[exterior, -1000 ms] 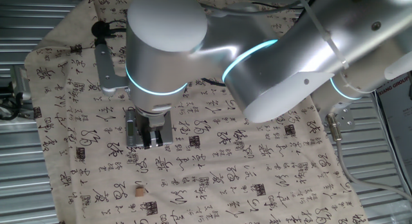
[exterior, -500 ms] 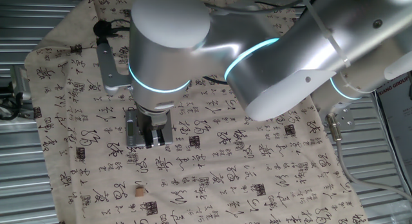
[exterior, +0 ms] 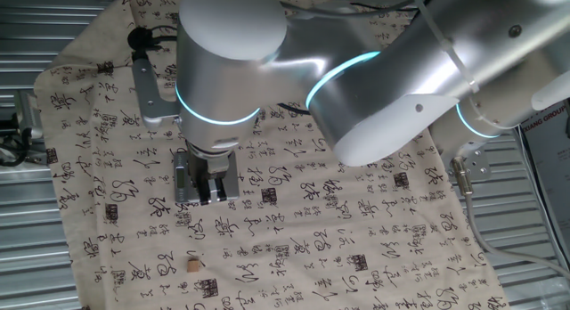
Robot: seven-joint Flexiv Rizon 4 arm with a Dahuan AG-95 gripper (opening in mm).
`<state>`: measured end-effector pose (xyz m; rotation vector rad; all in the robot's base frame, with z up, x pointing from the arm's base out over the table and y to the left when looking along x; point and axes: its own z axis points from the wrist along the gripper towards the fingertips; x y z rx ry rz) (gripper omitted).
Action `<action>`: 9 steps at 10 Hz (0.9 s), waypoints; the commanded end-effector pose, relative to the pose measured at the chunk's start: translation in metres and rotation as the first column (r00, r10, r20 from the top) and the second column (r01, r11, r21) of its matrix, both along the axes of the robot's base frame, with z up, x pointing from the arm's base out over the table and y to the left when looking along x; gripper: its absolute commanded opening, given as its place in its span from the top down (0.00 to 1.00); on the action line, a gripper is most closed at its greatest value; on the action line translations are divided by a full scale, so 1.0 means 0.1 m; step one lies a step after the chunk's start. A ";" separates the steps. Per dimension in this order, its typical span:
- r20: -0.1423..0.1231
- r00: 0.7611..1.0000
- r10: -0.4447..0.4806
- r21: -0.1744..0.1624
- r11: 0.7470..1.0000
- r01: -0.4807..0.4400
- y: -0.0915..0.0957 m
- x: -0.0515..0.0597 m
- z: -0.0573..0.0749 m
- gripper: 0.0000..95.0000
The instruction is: Place the block on the scale
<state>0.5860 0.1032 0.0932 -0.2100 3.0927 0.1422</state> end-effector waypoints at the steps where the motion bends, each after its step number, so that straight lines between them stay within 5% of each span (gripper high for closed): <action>1: 0.003 1.000 0.000 0.000 1.000 0.000 0.01 0.01 -0.01 1.00; 6: 0.022 0.999 -0.049 -0.017 0.999 0.049 0.21 0.05 -0.20 1.00; 9: 0.017 0.998 -0.061 -0.025 0.998 0.062 0.34 0.14 -0.17 1.00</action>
